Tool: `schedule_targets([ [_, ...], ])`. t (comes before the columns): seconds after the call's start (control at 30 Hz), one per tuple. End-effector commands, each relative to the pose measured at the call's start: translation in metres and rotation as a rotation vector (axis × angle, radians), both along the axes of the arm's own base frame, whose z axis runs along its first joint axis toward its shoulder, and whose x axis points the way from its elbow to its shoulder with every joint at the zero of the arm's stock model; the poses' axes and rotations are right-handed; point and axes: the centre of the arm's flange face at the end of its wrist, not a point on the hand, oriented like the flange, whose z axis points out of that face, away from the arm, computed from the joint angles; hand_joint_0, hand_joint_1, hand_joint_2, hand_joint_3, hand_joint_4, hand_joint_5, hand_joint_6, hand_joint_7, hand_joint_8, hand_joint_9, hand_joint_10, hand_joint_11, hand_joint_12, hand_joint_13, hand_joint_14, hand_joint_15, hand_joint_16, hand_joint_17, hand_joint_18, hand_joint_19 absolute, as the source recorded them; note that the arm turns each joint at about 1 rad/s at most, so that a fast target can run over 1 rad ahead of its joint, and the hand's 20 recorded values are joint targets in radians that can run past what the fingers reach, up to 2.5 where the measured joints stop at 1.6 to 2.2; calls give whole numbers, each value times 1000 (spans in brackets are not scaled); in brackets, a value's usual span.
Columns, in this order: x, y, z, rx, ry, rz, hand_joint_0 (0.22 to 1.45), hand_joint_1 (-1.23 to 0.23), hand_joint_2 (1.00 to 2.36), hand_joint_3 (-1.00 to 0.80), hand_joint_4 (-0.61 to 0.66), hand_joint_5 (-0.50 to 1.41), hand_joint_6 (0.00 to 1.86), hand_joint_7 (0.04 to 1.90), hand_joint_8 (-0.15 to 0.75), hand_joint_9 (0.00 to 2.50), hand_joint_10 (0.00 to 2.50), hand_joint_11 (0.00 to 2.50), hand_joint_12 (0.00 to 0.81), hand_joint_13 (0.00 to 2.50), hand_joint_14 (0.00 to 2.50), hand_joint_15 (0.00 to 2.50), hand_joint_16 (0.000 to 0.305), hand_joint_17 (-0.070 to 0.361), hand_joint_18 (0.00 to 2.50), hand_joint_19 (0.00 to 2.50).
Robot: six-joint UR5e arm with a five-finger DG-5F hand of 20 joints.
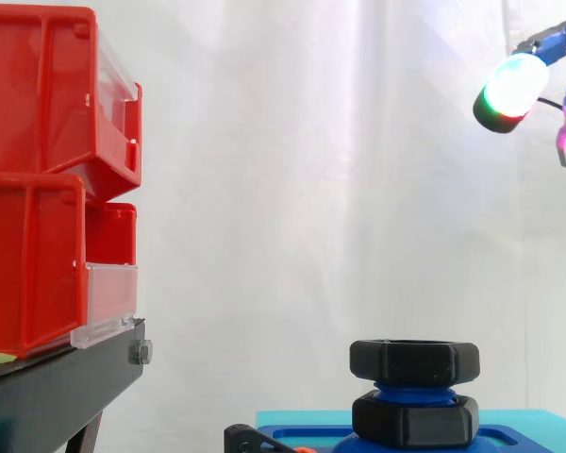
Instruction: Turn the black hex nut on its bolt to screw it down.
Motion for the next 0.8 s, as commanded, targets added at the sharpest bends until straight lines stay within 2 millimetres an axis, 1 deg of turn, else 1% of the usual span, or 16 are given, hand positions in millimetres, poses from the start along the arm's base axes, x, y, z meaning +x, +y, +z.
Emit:
schedule_targets([
  [0.0, 6, 5, 4, -31, -37, -2, 585, -627, 1000, -500, 202, -137, 502, 872, 262, 891, 8, 473, 311, 891, 11, 353, 43, 98, 898, 550],
  [0.07, 8, 7, 0, -42, -29, -2, 579, -634, 1000, -500, 205, -145, 502, 880, 260, 844, 11, 460, 314, 863, 10, 348, 44, 98, 882, 536],
  [0.13, 16, 11, -13, -52, -6, -5, 574, -639, 1000, -500, 208, -153, 501, 882, 260, 820, 8, 453, 313, 841, 9, 340, 44, 99, 862, 532],
  [0.2, 21, 11, -21, -53, 8, -9, 570, -642, 1000, -500, 213, -154, 501, 888, 256, 786, 9, 436, 314, 827, 9, 332, 44, 98, 838, 526],
  [0.27, 34, 17, -23, -63, 14, -22, 568, -636, 1000, -500, 208, -152, 502, 887, 255, 770, 9, 421, 312, 813, 9, 323, 43, 97, 824, 517],
  [0.3, 41, 20, -20, -75, 15, -22, 567, -634, 1000, -500, 209, -152, 501, 887, 257, 767, 7, 421, 313, 811, 9, 323, 43, 96, 804, 511],
  [0.37, 45, 21, -19, -81, 19, -21, 567, -631, 1000, -500, 215, -150, 502, 904, 259, 744, 7, 397, 311, 776, 10, 294, 43, 97, 790, 477],
  [0.4, 52, 23, -19, -98, 29, -17, 567, -630, 1000, -500, 217, -146, 501, 923, 263, 727, 6, 347, 304, 711, 8, 224, 42, 95, 729, 403],
  [0.43, 52, 23, -19, -98, 29, -17, 565, -632, 1000, -500, 219, -144, 501, 923, 261, 697, 6, 297, 296, 658, 5, 169, 40, 91, 663, 341],
  [0.47, 59, 25, -17, -112, 27, -9, 564, -633, 1000, -500, 213, -144, 501, 919, 257, 675, 5, 243, 284, 571, 3, 93, 39, 87, 552, 258],
  [0.5, 60, 27, -15, -116, 24, -6, 559, -633, 1000, -500, 210, -142, 501, 896, 261, 657, 3, 150, 282, 515, 0, 1, 37, 84, 464, 132],
  [0.57, 63, 34, -14, -144, 11, 2, 546, -626, 1000, -500, 192, -151, 502, 819, 250, 606, 0, 11, 268, 427, 0, 0, 35, 79, 351, 1],
  [0.6, 63, 34, -14, -144, 11, 2, 538, -623, 1000, -500, 178, -159, 501, 767, 240, 561, 0, 0, 264, 391, 0, 0, 34, 77, 295, 0],
  [0.7, 66, 41, -11, -202, -7, 7, 532, -626, 1000, -500, 182, -173, 501, 683, 253, 514, 0, 0, 277, 375, 0, 0, 37, 84, 279, 0],
  [0.73, 77, 48, -28, -239, 7, 14, 527, -623, 1000, -500, 179, -181, 501, 661, 245, 487, 0, 0, 275, 366, 0, 0, 37, 83, 265, 0],
  [0.77, 79, 49, -31, -238, 11, 16, 526, -623, 1000, -500, 177, -184, 501, 646, 245, 486, 0, 0, 277, 365, 0, 0, 37, 84, 264, 0],
])
